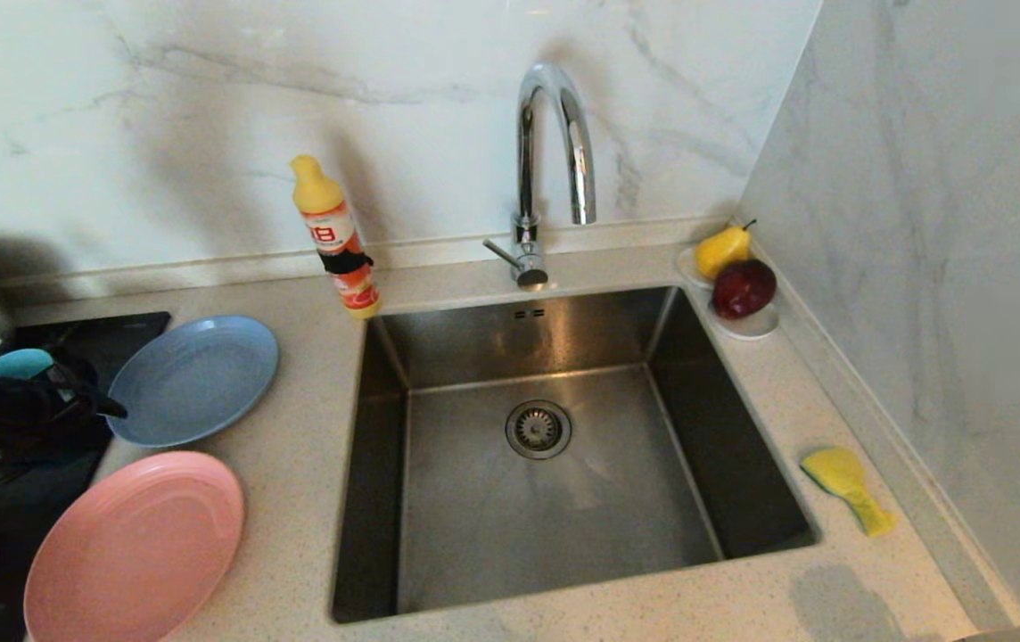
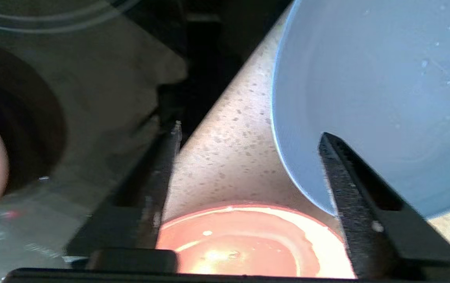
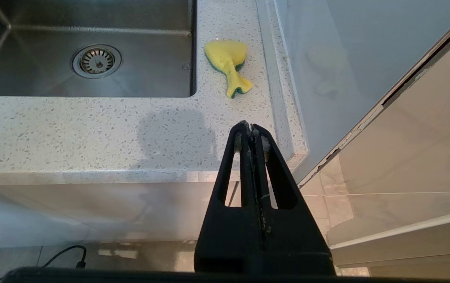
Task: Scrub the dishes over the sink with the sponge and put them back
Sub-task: Place the plate on the plate
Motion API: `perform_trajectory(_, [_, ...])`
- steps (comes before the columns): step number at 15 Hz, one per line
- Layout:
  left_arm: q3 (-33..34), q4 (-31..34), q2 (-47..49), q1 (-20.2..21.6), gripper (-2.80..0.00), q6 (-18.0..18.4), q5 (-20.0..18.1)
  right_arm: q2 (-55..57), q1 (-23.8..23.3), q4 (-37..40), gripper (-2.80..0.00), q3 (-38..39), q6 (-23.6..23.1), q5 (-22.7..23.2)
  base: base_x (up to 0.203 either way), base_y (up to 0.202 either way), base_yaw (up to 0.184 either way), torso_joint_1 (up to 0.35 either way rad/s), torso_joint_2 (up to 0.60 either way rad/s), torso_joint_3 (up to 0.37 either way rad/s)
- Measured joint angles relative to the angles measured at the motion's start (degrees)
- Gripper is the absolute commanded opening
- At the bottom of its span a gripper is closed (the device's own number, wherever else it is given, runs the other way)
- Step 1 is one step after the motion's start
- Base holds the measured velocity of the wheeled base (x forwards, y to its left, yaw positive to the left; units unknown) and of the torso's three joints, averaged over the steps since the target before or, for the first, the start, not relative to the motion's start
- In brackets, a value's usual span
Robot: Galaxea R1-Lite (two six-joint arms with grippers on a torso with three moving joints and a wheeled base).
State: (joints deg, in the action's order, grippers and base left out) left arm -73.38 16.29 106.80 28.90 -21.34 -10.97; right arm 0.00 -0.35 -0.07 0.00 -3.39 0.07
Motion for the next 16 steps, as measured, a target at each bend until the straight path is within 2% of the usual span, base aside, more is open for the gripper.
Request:
perform_trajectory(4, [0.01, -0.09, 1.18, -0.07, 0.00, -2.26, -3.90, 0.00, 0.02, 0.00, -2.80, 0.00, 0.00, 0.02, 0.000, 0.000, 0.000, 0.000, 0.00, 0.000])
perform_trajectory(6, [-0.08, -0.52, 1.61, -0.10, 0.00, -2.60, -4.80, 0.00, 0.01, 0.00, -2.80, 0.00, 0.01, 0.01, 0.000, 0.000, 0.000, 0.000, 0.00, 0.000])
perform_trajectory(10, [-0.52, -1.54, 2.21, -0.11, 0.00, -2.74, -9.30, 0.00, 0.00, 0.01, -2.80, 0.00, 0.00, 0.00, 0.000, 0.000, 0.000, 0.000, 0.00, 0.000])
perform_trajectory(16, [-0.51, -6.45, 4.30, -0.10, 0.00, -3.60, -9.97, 0.00, 0.00, 0.00, -2.80, 0.00, 0.00, -0.01, 0.000, 0.000, 0.000, 0.000, 0.00, 0.000])
